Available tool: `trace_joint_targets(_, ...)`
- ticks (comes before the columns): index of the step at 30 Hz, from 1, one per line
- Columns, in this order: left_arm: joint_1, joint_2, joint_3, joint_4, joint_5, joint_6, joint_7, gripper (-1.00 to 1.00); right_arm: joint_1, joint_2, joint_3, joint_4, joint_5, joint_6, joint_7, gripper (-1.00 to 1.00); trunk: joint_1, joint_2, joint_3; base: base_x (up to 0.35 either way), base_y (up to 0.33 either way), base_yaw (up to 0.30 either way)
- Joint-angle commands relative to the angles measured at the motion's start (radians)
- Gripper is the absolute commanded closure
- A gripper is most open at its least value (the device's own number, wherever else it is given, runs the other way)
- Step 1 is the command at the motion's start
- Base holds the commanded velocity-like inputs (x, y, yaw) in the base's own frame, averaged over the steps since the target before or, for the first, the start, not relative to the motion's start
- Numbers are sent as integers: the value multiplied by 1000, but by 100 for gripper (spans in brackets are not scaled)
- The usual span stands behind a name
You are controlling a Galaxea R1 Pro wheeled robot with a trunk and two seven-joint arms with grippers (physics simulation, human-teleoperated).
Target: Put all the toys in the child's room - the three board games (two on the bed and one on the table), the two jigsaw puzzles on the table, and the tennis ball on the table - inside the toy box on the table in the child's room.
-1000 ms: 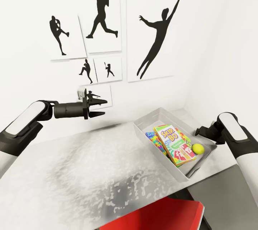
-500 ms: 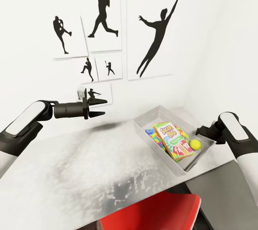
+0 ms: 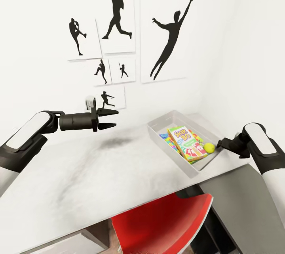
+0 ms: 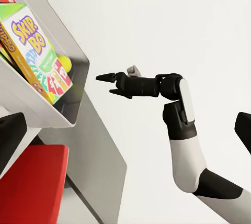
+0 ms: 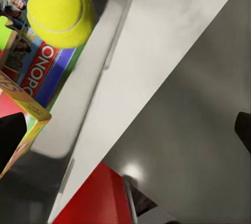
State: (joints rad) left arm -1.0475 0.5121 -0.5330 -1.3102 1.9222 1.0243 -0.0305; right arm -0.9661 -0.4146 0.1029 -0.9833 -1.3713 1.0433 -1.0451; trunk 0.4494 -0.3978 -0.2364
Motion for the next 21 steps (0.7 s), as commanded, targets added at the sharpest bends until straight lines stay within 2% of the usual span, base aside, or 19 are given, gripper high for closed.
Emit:
trace_joint_targets(1, -1, 1, -2, 0, -1, 0, -3, -100, -1, -1, 3, -1, -9, 4, -10, -100, 1, -2, -2, -33, 0, 0)
trace_joint_targets(13, 0, 8, -2, 0, -4, 3, -3, -100, 7, -3, 3, 1, -13, 4, -6, -100, 1, -2, 3, -5, 0, -27)
trace_joint_targets(16, 0, 10, -2, 0, -5, 4, -4, -100, 7, -26, -6, 1, -16, 4, 31, -100, 1, -2, 7, 0, 0, -76)
trace_joint_targets(21, 9, 11, 0, 0, -6, 5, -5, -100, 8, -85, -35, 2, -18, 4, 162, -100, 1, -2, 15, 0, 0, -21)
